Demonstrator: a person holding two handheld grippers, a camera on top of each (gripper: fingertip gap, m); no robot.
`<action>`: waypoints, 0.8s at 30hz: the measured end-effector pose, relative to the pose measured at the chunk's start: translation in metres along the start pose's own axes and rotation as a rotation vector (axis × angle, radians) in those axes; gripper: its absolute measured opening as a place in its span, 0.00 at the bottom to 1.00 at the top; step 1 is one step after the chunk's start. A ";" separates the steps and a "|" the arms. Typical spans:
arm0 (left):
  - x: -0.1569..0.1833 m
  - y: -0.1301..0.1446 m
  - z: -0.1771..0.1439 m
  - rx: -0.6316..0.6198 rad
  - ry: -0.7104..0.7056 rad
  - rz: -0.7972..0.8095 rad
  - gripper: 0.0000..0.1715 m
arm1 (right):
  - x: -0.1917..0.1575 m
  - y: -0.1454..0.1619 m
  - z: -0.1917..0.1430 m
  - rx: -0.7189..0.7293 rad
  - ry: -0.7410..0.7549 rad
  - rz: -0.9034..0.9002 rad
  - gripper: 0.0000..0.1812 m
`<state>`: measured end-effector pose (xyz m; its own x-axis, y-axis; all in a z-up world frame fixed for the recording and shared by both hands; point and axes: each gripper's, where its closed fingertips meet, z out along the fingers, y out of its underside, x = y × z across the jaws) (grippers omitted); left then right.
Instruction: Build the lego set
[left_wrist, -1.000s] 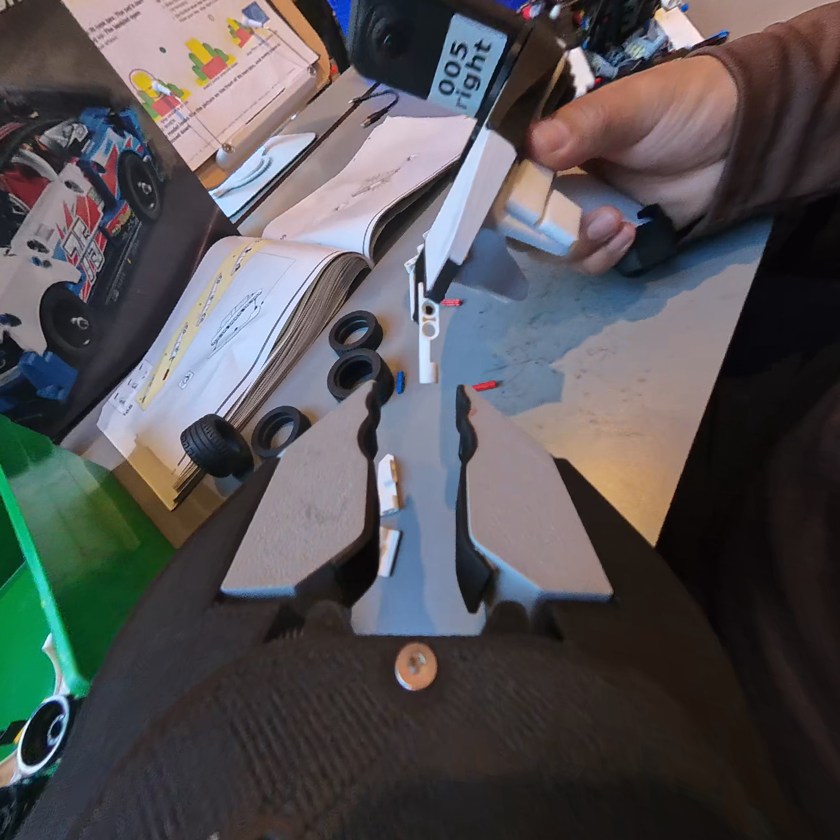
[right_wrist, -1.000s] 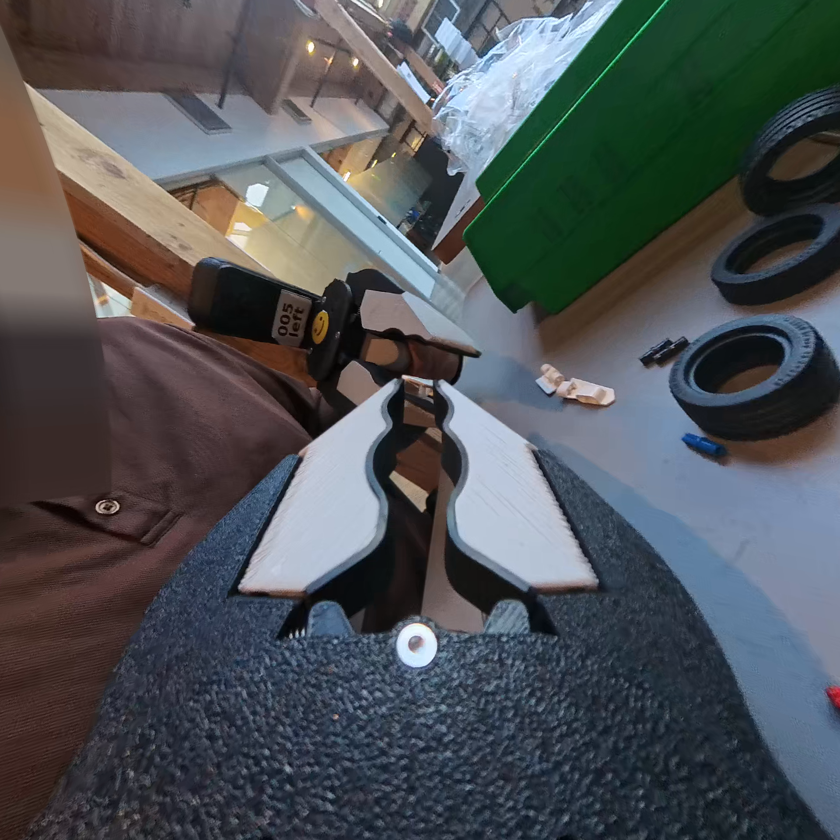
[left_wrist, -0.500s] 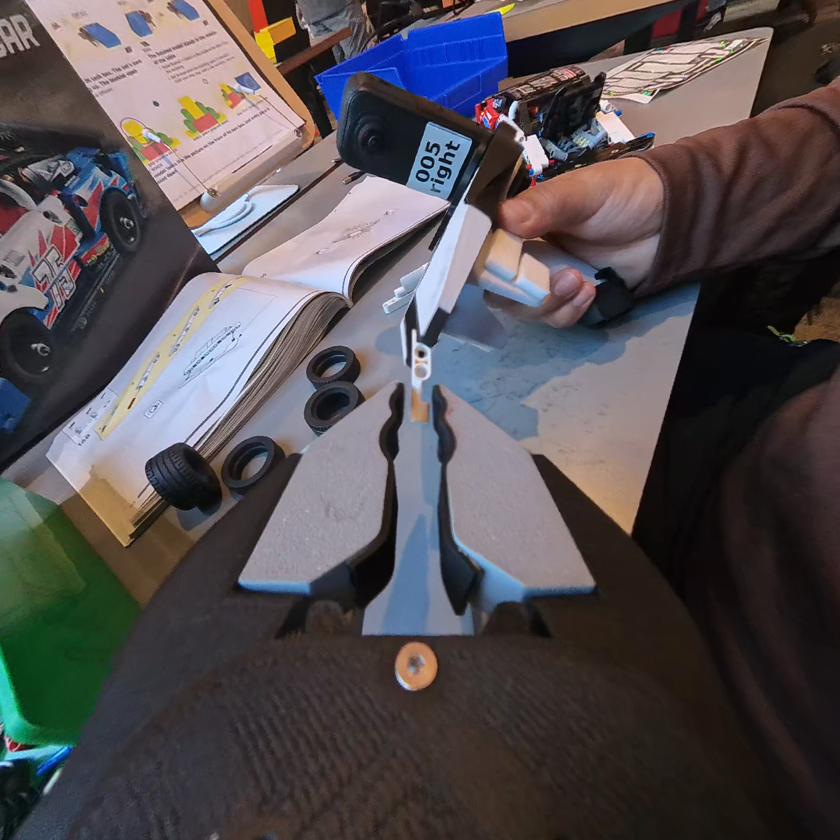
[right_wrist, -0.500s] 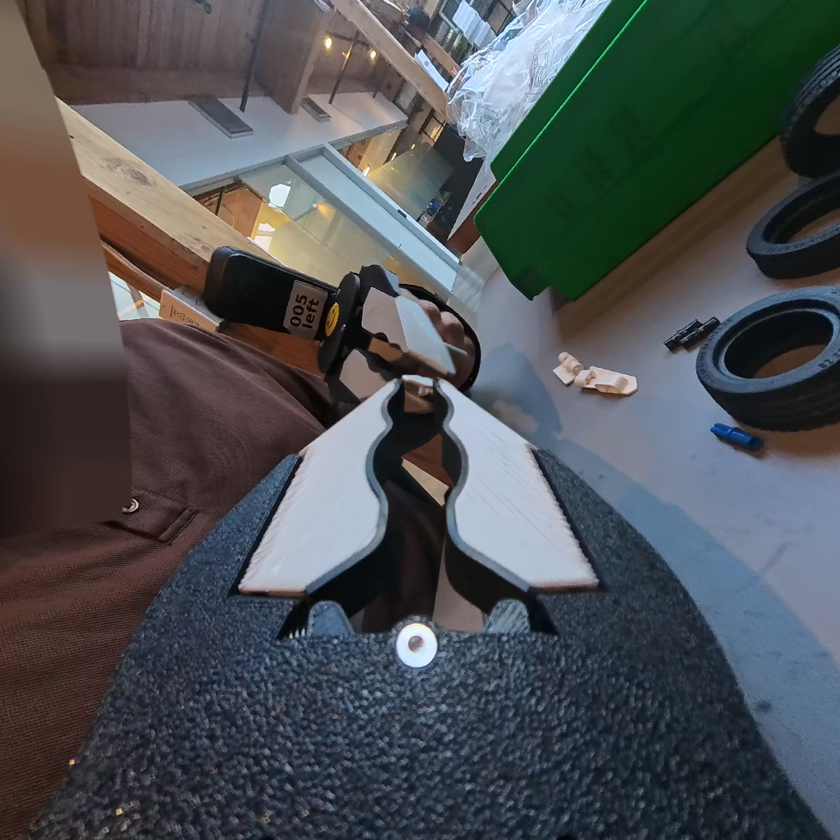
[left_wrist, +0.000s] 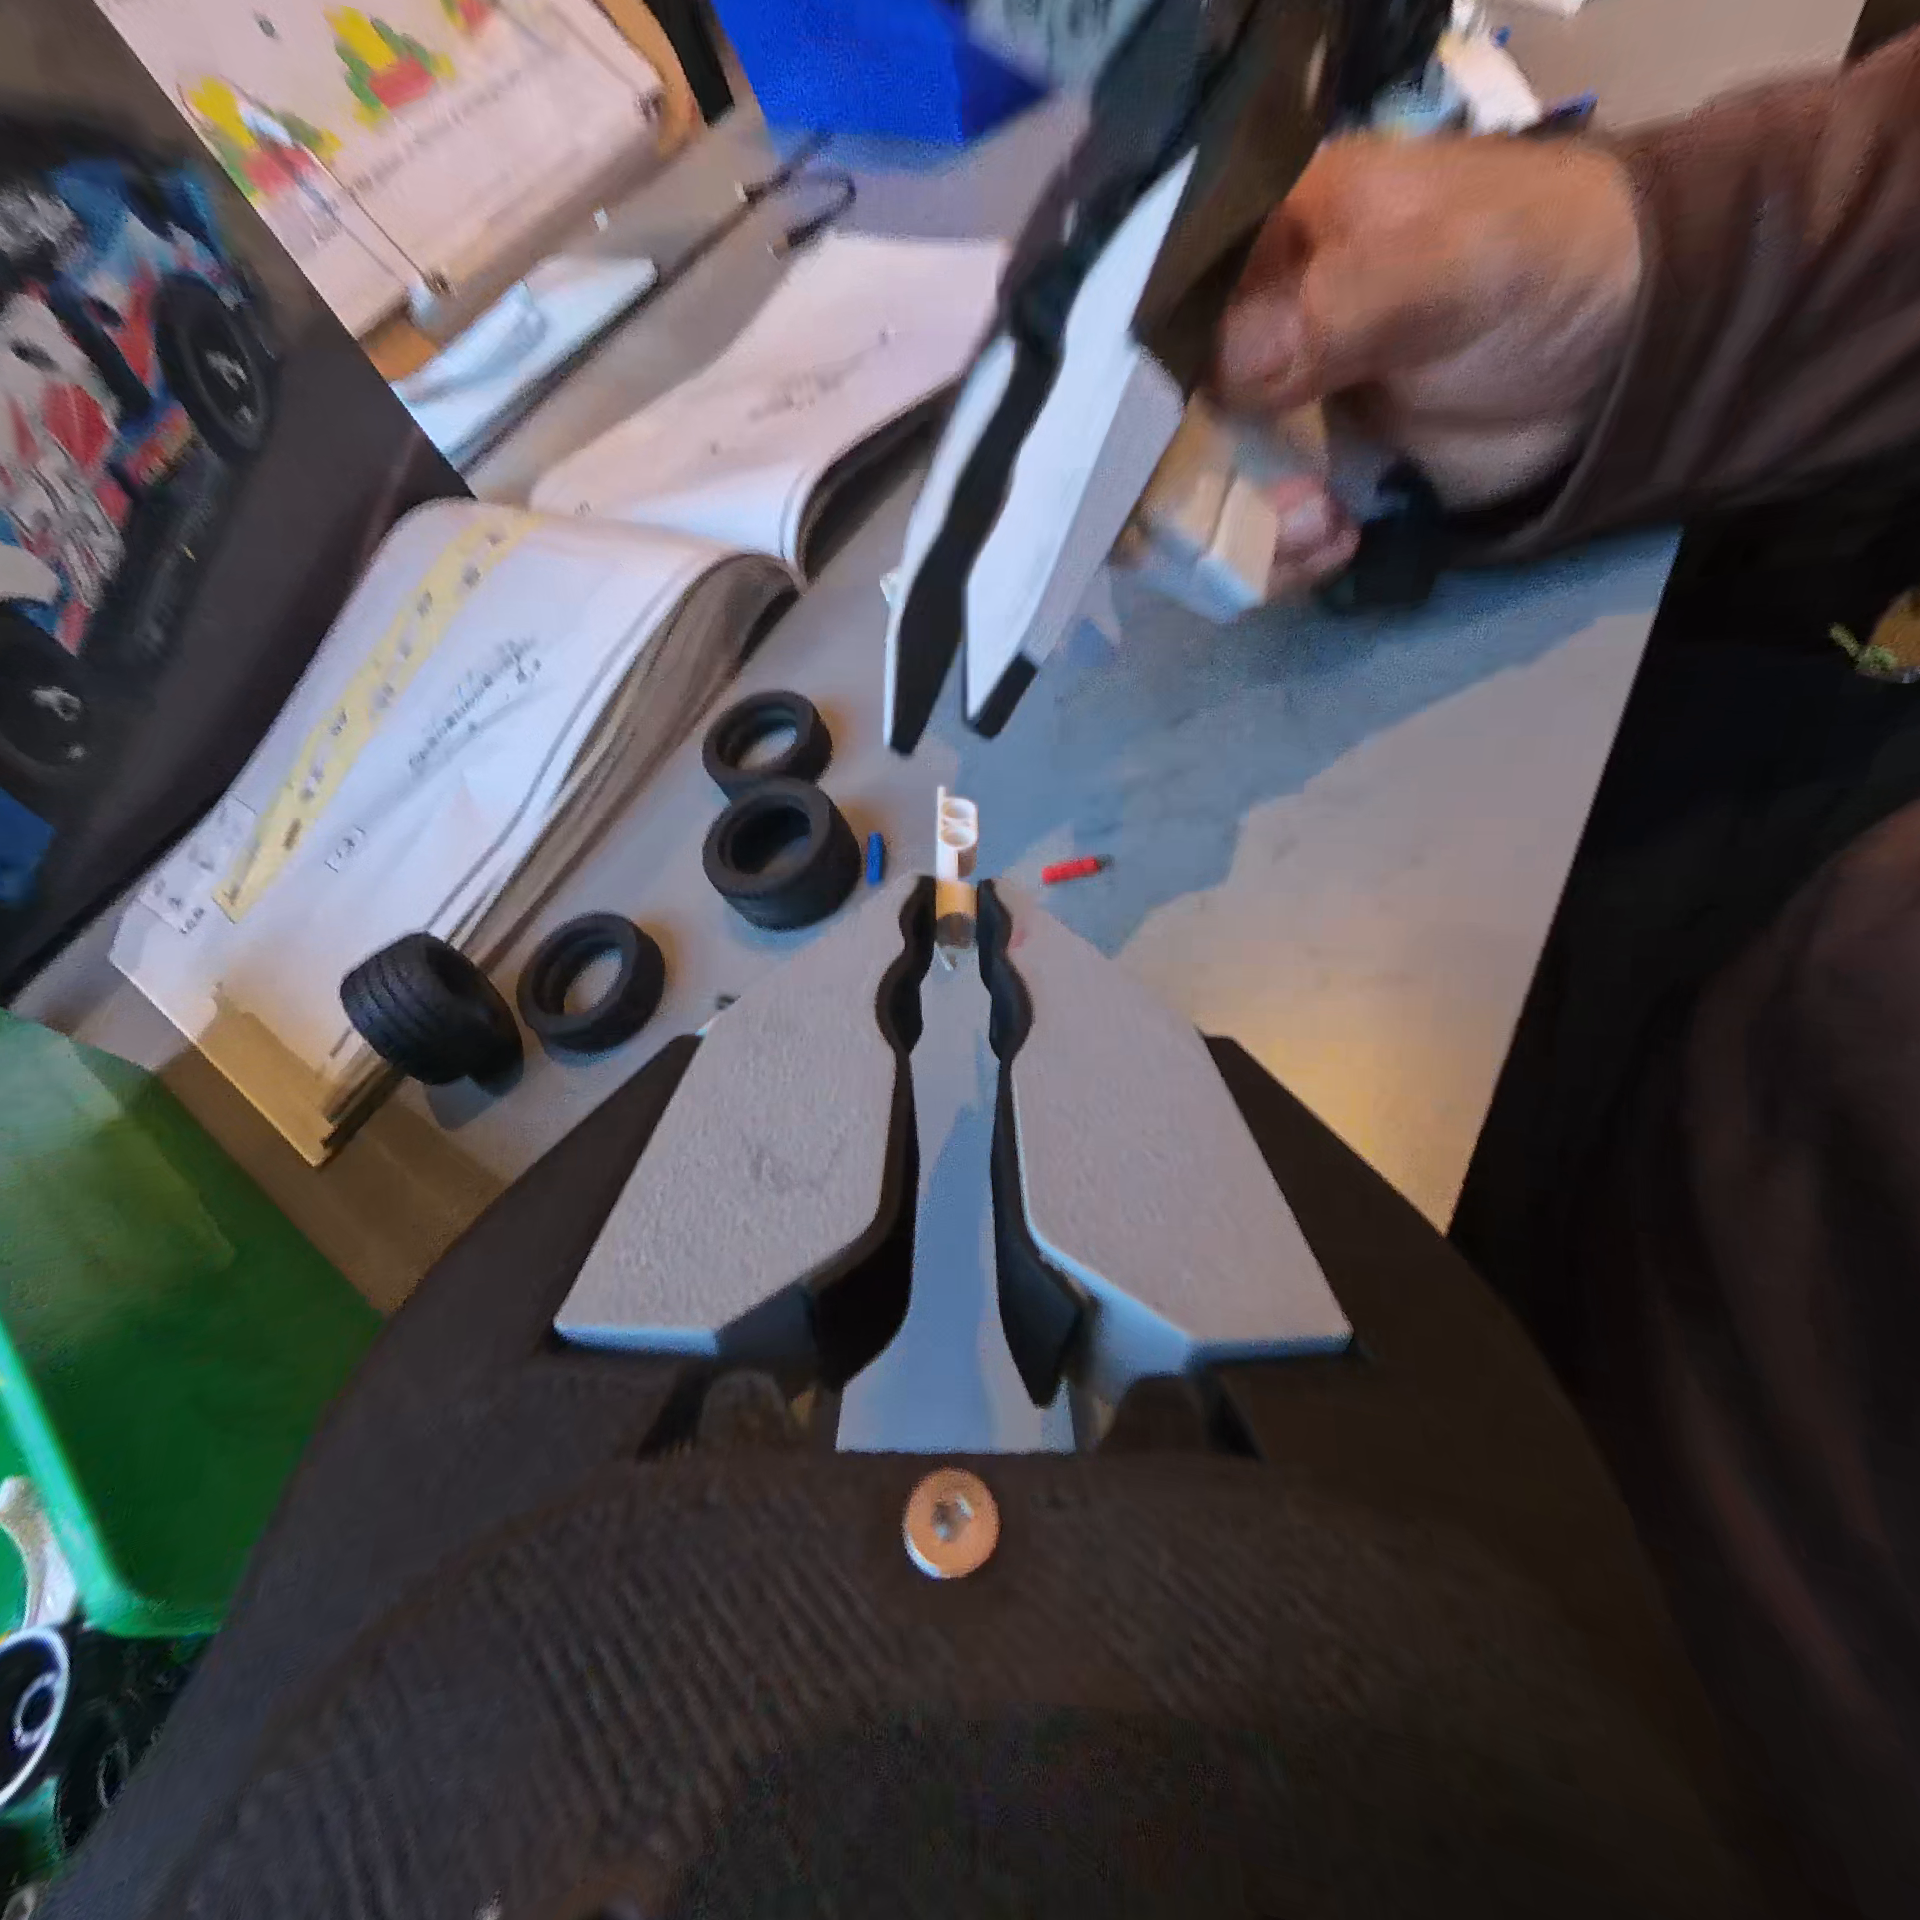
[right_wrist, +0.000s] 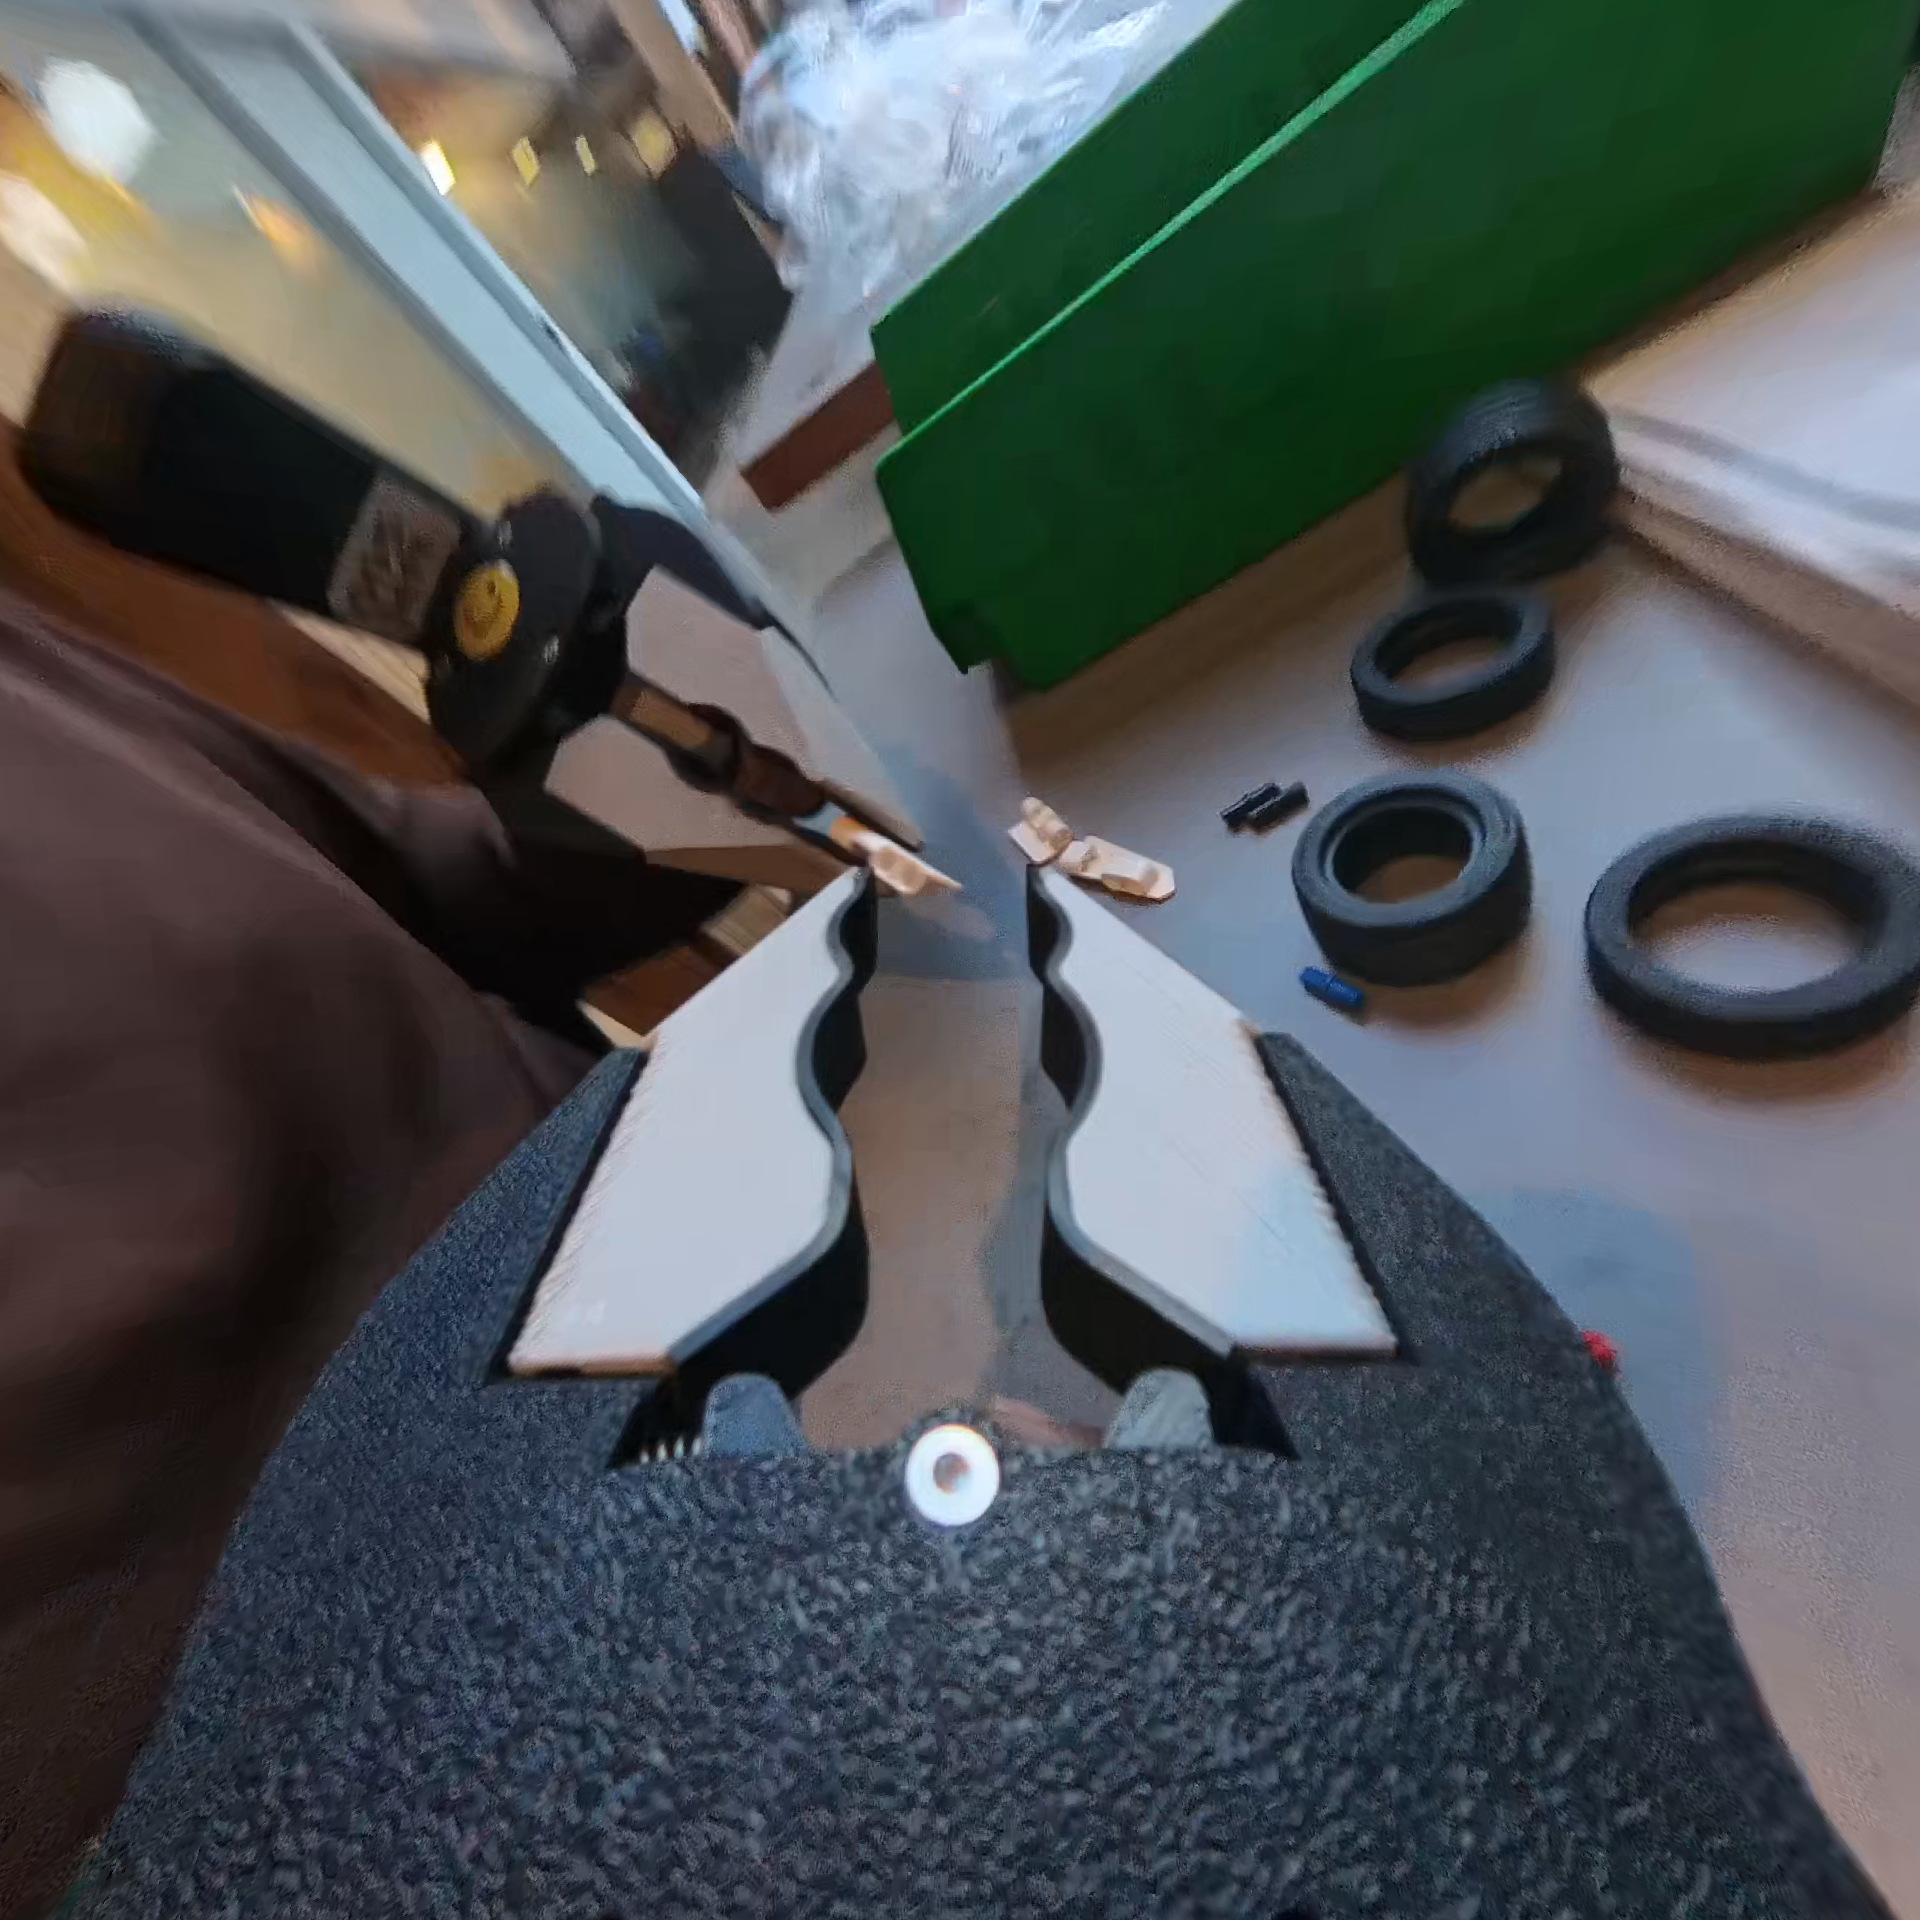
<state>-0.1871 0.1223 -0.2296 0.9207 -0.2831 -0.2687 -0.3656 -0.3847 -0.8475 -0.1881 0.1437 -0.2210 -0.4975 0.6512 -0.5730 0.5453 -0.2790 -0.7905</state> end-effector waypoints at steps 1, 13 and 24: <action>0.001 0.005 0.002 -0.032 0.013 0.003 0.02 | -0.004 0.000 0.000 -0.030 0.041 -0.100 0.16; 0.017 -0.012 -0.003 0.013 0.116 -0.050 0.03 | -0.012 0.029 0.022 -0.248 0.297 -0.670 0.06; 0.016 -0.014 -0.010 0.100 0.179 -0.162 0.07 | -0.024 0.026 0.024 -0.154 0.119 -0.471 0.04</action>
<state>-0.1683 0.1139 -0.2176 0.9240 -0.3793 -0.0485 -0.1923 -0.3512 -0.9163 -0.1783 0.1038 -0.2327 -0.6381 0.7594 -0.1269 0.3783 0.1656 -0.9107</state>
